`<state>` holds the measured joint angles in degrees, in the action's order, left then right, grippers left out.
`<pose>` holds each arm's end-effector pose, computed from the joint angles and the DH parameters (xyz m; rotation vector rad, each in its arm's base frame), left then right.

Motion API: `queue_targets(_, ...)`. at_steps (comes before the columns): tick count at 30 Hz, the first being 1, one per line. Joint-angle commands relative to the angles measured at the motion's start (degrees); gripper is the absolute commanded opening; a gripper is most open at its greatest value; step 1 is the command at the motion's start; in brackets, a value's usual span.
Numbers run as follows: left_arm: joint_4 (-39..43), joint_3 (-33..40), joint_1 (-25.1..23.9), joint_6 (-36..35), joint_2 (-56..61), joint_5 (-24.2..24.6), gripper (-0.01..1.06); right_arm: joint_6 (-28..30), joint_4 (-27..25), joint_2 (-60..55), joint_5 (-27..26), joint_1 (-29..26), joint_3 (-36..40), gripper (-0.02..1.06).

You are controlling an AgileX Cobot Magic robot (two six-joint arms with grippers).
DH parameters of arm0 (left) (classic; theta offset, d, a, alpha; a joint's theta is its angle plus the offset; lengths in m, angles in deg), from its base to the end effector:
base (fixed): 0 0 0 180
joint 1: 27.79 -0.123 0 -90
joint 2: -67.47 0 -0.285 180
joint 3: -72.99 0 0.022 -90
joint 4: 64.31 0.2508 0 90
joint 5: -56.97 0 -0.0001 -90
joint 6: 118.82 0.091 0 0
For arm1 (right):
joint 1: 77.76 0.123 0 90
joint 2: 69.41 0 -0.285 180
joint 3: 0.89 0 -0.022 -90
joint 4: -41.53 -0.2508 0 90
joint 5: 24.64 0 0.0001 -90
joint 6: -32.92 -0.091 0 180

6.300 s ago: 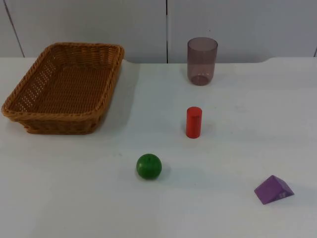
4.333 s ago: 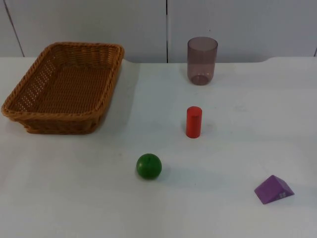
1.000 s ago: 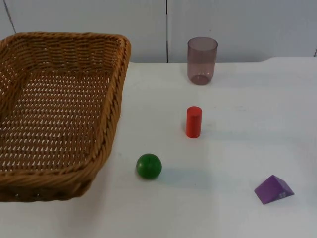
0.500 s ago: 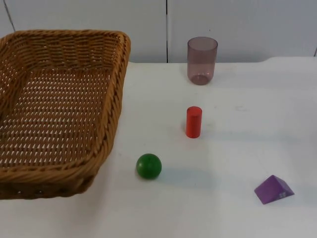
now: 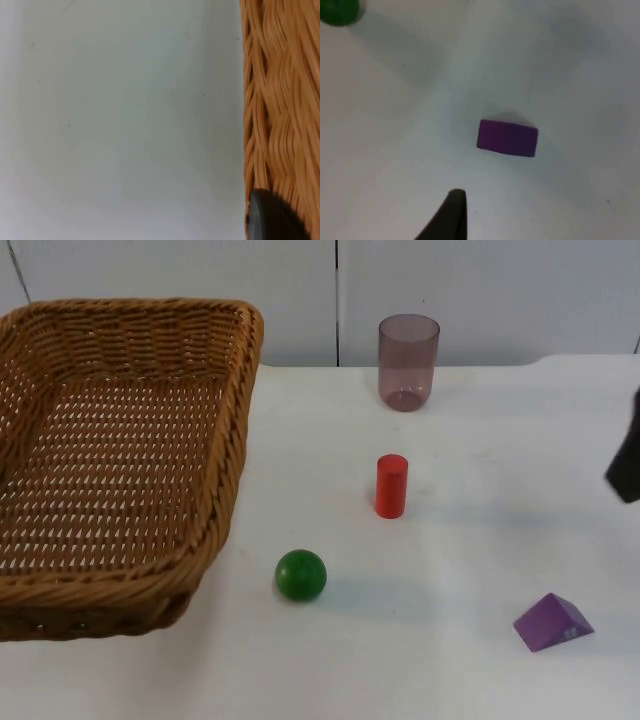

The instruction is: Pick up the basket with the left hand and place the triangular block into the basket with the right hand.

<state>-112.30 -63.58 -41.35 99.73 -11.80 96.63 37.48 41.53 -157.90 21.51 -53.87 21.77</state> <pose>0.2121 0.0067 0.2155 -0.1839 2.5460 -0.5744 0.2463 0.1091 0.2539 -0.6756 2.6652 0.0927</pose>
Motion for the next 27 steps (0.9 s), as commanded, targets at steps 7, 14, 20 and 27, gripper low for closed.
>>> queue_targets(7,-2.2,-0.1,-0.1,0.1,0.5,0.3,0.0,1.4,2.2,-8.1,0.2,3.5,-4.6,1.05)
queue_targets(14,-2.1,-0.1,-0.1,0.1,0.5,-0.6,0.0,18.6,4.4,-15.7,4.9,3.5,-5.2,1.05)
queue_targets(20,-2.1,-0.1,-0.1,0.1,0.5,-1.7,0.0,26.6,4.1,-20.3,-1.6,3.5,-5.2,1.05)
queue_targets(27,-2.1,-0.1,-0.1,0.1,0.5,-2.4,0.0,39.8,4.6,-27.4,-3.8,3.5,-5.6,1.05)
